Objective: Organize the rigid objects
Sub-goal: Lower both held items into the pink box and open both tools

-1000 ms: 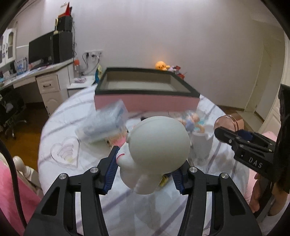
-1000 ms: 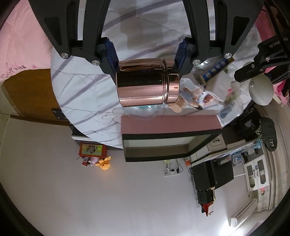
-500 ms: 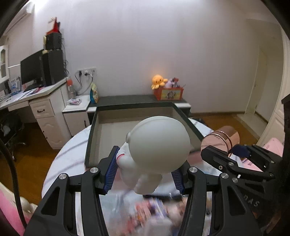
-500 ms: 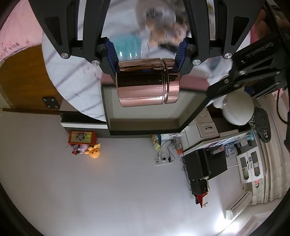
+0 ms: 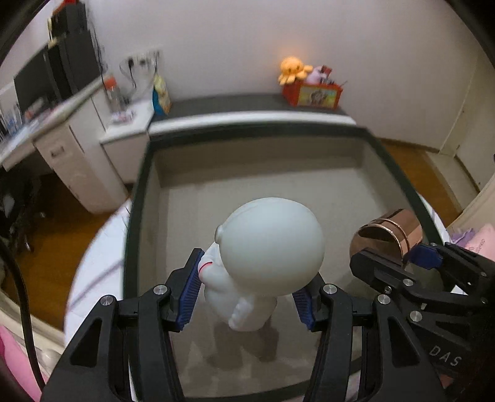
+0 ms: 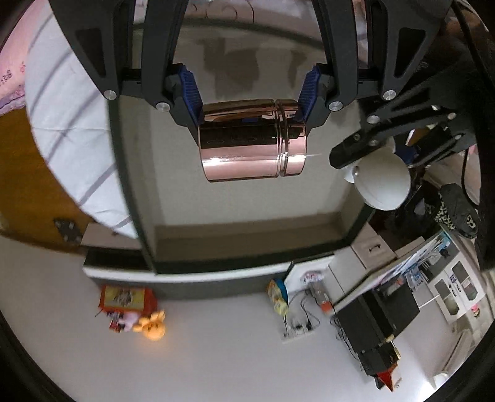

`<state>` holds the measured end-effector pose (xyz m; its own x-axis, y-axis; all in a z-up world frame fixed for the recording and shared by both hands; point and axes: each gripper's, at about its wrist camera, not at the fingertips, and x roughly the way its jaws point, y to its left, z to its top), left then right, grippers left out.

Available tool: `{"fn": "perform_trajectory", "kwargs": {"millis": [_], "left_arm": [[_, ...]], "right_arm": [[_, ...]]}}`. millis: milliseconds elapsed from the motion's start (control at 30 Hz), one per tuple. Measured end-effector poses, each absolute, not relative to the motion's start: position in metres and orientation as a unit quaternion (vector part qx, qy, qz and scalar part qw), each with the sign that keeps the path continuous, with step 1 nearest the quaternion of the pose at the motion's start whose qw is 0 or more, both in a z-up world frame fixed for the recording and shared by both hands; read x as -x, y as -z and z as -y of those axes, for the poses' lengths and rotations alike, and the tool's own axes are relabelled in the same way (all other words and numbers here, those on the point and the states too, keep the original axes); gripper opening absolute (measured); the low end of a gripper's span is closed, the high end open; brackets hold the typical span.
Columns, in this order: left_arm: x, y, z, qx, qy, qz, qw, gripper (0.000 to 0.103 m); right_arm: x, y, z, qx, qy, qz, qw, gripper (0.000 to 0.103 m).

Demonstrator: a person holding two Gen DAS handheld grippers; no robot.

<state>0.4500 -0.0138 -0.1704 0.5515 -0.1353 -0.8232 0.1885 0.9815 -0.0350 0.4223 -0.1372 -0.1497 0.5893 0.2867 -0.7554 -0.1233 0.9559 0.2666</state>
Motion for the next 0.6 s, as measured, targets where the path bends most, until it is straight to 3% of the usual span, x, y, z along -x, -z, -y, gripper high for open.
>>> {"fn": "perform_trajectory", "kwargs": {"millis": [267, 300, 433, 467, 600], "left_arm": [[-0.443, 0.177, 0.014, -0.022, 0.077, -0.483, 0.872, 0.067], [-0.441, 0.174, 0.011, -0.019, 0.075, -0.479, 0.874, 0.073], [-0.417, 0.153, -0.002, -0.002, 0.075, -0.445, 0.892, 0.080], [-0.409, 0.145, -0.005, 0.003, 0.078, -0.434, 0.898, 0.084], [-0.362, 0.113, -0.018, 0.016, 0.082, -0.374, 0.924, 0.088]], "right_arm": [[-0.436, 0.167, 0.145, -0.109, -0.112, -0.490, 0.857, 0.060], [-0.433, 0.165, 0.145, -0.108, -0.112, -0.485, 0.860, 0.064], [-0.419, 0.149, 0.150, -0.123, -0.118, -0.449, 0.877, 0.076], [-0.413, 0.143, 0.150, -0.120, -0.114, -0.438, 0.884, 0.090], [-0.372, 0.112, 0.144, -0.084, -0.109, -0.378, 0.915, 0.090]]}}
